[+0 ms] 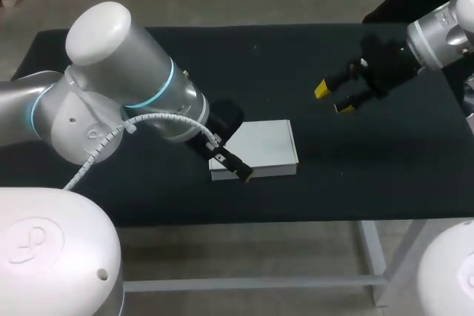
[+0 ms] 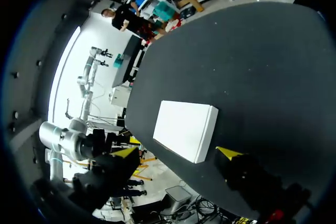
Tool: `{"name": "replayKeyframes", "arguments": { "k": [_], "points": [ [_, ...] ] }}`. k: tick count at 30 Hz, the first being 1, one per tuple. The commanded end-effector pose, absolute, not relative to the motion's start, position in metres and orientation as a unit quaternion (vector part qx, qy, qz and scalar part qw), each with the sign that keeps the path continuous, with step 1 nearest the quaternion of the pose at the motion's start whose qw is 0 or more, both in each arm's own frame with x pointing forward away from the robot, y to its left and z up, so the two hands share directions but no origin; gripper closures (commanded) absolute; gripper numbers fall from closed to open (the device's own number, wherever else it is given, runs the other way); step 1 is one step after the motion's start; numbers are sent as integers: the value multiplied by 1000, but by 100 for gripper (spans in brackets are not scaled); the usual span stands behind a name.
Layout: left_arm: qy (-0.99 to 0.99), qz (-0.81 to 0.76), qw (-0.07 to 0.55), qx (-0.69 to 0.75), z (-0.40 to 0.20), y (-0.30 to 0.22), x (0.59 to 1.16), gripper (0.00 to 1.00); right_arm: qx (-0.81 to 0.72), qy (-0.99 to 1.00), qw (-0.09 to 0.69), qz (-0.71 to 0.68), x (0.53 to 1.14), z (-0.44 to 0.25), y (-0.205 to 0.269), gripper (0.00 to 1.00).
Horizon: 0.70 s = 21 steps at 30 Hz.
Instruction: Assemble the packaging by folding the flat box into shape, placing the metal phone stand inside, and closing the box properly
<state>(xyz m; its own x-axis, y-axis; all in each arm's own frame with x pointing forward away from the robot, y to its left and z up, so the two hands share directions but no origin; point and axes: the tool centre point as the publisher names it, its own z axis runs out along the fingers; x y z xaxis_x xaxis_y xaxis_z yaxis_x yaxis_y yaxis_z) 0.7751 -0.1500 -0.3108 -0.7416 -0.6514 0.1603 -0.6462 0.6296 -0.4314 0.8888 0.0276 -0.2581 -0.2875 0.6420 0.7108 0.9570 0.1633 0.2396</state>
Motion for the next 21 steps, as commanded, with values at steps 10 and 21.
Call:
{"name": "replayKeyframes", "arguments": {
  "k": [10,21],
  "points": [
    [823,-194,21,-533,-323,-181,756,0,-431,-797,92,-412,911,-265,-11,0],
    [784,-121,1,-609,-338,-203,735,0,-390,-796,-28,-462,922,-259,-46,0]
  ]
}}
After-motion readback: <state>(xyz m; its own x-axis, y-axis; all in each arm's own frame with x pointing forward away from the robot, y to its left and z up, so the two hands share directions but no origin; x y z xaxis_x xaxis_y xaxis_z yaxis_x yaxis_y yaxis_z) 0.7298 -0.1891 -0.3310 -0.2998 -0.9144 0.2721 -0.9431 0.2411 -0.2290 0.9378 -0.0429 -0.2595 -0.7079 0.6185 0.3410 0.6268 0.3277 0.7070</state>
